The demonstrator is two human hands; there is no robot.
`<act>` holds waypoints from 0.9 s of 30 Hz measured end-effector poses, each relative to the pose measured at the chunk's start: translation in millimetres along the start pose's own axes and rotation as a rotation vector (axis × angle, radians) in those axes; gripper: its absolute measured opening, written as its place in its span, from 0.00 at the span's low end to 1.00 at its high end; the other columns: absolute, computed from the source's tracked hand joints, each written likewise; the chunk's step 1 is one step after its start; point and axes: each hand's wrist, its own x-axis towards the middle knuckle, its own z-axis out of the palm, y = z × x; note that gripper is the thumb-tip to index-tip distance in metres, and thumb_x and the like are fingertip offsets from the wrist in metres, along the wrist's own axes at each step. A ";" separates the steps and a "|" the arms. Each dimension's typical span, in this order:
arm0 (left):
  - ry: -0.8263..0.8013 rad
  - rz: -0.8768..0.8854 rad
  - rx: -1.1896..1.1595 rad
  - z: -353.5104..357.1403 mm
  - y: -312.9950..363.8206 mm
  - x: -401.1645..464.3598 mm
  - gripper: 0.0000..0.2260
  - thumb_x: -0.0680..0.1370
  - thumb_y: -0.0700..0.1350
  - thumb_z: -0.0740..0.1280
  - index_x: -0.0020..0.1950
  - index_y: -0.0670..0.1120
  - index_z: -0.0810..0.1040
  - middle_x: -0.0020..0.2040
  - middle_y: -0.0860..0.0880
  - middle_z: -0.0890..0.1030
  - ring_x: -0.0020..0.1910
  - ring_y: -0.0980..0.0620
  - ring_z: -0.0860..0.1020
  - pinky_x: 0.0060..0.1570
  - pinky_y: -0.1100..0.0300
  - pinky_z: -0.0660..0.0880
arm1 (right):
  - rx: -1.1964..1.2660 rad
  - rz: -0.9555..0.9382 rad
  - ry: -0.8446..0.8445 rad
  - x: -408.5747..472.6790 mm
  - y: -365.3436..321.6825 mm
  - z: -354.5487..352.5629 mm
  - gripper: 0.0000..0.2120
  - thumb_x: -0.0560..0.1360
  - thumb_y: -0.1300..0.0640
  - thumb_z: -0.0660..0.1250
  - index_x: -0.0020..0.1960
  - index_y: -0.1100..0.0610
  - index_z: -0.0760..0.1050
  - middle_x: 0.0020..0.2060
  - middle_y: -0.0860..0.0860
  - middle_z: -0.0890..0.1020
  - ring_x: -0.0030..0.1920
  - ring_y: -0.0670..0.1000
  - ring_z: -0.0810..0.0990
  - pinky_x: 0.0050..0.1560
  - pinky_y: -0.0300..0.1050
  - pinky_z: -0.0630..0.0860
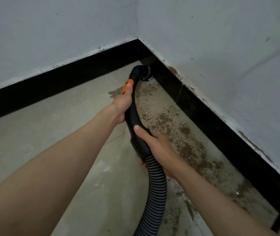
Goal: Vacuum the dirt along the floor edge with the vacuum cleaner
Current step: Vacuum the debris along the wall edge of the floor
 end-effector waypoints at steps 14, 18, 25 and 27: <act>0.029 0.030 0.011 7.4 -7.5 -61.0 0.29 0.79 0.63 0.57 0.67 0.39 0.67 0.36 0.45 0.73 0.29 0.47 0.73 0.33 0.56 0.74 | -0.048 -0.027 -0.004 -51.6 7.8 0.3 0.22 0.71 0.40 0.72 0.44 0.60 0.79 0.28 0.55 0.82 0.25 0.53 0.80 0.24 0.40 0.74; 0.151 0.119 -0.019 -16.3 11.0 -62.0 0.29 0.78 0.63 0.59 0.63 0.38 0.69 0.39 0.43 0.74 0.32 0.46 0.74 0.35 0.56 0.75 | -0.086 -0.076 -0.043 -47.2 -8.3 21.1 0.18 0.73 0.43 0.71 0.45 0.59 0.78 0.26 0.51 0.81 0.25 0.53 0.80 0.23 0.40 0.74; 0.269 0.032 -0.162 -88.0 -5.0 -72.0 0.25 0.76 0.66 0.59 0.53 0.43 0.71 0.34 0.46 0.71 0.30 0.49 0.72 0.39 0.54 0.74 | -0.225 -0.075 -0.176 -41.6 -13.8 66.8 0.17 0.72 0.42 0.72 0.44 0.57 0.77 0.33 0.54 0.81 0.24 0.51 0.80 0.24 0.39 0.74; 0.296 -0.004 -0.194 -98.1 -15.5 -77.8 0.25 0.76 0.66 0.59 0.52 0.43 0.71 0.34 0.47 0.72 0.30 0.49 0.72 0.37 0.55 0.74 | -0.255 -0.060 -0.197 -44.2 -7.9 72.0 0.19 0.70 0.40 0.72 0.46 0.57 0.78 0.34 0.54 0.81 0.25 0.51 0.81 0.26 0.41 0.75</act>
